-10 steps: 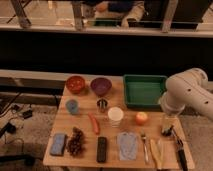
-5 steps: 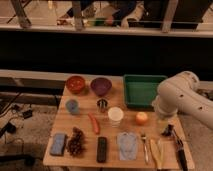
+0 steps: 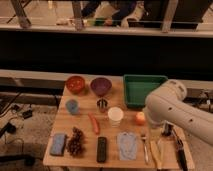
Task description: Place towel in purple bowl
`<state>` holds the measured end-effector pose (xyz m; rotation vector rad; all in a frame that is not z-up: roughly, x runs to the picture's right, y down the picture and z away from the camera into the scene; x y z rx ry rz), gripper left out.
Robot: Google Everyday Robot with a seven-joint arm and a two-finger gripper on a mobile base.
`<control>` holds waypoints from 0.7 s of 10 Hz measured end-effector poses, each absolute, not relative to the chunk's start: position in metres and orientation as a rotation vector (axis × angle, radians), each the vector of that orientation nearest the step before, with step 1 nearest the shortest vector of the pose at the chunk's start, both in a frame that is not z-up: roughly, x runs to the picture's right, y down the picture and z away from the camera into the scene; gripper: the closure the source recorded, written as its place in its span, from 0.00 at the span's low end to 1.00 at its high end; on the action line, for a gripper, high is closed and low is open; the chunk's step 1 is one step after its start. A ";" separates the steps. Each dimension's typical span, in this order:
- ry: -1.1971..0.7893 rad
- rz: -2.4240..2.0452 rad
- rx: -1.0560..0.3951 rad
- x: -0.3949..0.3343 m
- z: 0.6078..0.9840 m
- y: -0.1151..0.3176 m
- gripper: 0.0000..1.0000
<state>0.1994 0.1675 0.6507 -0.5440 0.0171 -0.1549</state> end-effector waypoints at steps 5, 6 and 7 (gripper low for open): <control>-0.105 -0.203 -0.621 0.152 0.637 0.204 0.20; -0.118 -0.219 -0.632 0.142 0.635 0.210 0.20; -0.132 -0.240 -0.646 0.130 0.634 0.218 0.20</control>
